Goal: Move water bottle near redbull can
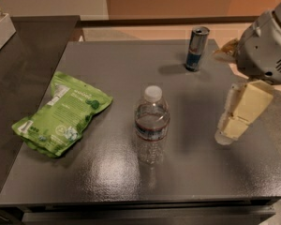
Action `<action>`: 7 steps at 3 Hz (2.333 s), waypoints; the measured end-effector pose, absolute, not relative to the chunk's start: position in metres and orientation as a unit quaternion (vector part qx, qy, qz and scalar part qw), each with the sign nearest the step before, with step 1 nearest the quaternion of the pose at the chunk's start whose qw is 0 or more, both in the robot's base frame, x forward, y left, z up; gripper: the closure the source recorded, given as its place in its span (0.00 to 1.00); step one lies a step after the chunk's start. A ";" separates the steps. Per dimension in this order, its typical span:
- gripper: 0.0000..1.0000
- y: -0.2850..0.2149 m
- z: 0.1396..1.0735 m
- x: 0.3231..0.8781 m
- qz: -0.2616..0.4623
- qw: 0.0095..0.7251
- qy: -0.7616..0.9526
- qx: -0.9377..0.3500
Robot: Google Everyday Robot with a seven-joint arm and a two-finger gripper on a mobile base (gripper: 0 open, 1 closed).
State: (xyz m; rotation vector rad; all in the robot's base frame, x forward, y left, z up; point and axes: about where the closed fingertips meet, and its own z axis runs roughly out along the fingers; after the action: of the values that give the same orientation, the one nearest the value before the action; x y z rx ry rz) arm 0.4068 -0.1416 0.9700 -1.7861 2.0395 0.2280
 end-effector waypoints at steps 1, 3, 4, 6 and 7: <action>0.00 -0.104 0.958 0.399 0.116 0.233 0.716 -0.647; 0.00 -0.049 0.935 0.395 0.178 0.255 0.694 -0.649; 0.00 -0.036 0.933 0.388 0.213 0.255 0.681 -0.653; 0.41 -0.018 0.933 0.380 0.259 0.265 0.658 -0.656; 0.64 -0.016 0.940 0.381 0.267 0.277 0.655 -0.651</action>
Offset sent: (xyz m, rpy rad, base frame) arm -0.0080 0.1091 -0.0493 0.2356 0.0439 0.0907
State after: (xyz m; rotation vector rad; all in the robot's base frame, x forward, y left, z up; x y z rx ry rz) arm 0.3809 -0.0159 0.9399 -1.7472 1.7581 0.7180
